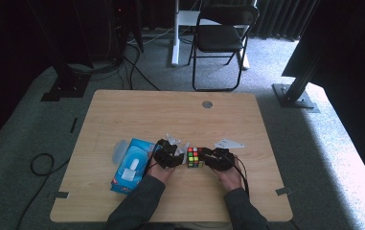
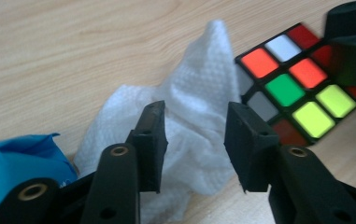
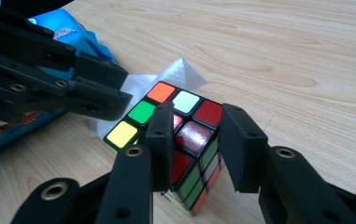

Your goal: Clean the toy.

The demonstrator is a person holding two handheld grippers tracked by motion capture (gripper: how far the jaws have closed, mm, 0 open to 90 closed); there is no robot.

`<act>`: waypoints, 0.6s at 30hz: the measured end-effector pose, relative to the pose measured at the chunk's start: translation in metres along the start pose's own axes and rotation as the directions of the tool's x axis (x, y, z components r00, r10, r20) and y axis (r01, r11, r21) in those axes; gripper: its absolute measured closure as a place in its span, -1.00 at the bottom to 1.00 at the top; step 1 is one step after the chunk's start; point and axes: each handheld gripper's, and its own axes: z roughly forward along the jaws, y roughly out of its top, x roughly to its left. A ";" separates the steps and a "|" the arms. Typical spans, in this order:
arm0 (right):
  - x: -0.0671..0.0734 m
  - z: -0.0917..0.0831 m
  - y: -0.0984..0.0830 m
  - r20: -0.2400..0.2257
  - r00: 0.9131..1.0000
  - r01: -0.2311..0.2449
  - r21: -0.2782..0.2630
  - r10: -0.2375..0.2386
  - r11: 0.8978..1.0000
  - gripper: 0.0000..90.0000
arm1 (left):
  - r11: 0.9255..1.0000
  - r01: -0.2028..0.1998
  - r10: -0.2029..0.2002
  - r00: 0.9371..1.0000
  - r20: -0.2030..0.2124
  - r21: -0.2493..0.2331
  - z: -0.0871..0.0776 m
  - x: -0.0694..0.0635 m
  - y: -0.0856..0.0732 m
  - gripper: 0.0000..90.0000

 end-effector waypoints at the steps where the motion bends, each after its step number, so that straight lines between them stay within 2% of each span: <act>1: 0.000 0.000 0.000 0.000 1.000 -0.001 0.000 0.001 1.000 0.46 | 1.000 0.000 0.000 1.000 -0.004 0.013 0.003 0.000 0.000 0.30; 4: 0.000 0.000 0.000 -0.002 1.000 -0.001 -0.001 0.001 1.000 0.46 | 0.999 0.005 -0.004 1.000 -0.022 0.038 0.012 0.000 -0.002 0.29; 6: 0.000 0.000 0.000 -0.001 1.000 -0.001 0.000 0.001 1.000 0.46 | 0.999 -0.009 0.010 1.000 -0.015 0.051 0.017 -0.001 -0.003 0.25; 8: 0.000 0.000 0.000 -0.001 1.000 0.000 0.000 0.000 1.000 0.46 | 0.998 -0.031 0.031 0.999 -0.010 0.051 0.019 -0.003 -0.004 0.23; 12: 0.000 0.000 0.000 -0.001 1.000 0.000 0.000 0.000 1.000 0.46 | 0.997 -0.030 0.032 0.999 -0.021 0.073 0.021 -0.003 -0.005 0.26; 13: 0.000 0.000 0.000 -0.002 1.000 0.000 0.000 0.000 1.000 0.46 | 0.996 -0.037 0.039 0.999 -0.027 0.077 0.021 -0.004 -0.005 0.31; 17: 0.000 0.000 0.000 -0.001 1.000 0.000 -0.001 0.000 1.000 0.46 | 0.994 -0.051 0.050 0.999 0.011 0.101 0.019 -0.003 -0.004 0.81; 18: 0.000 0.000 0.000 -0.001 1.000 -0.001 -0.001 0.001 1.000 0.46 | 0.993 -0.056 0.055 0.998 0.017 0.105 0.018 -0.004 -0.004 0.87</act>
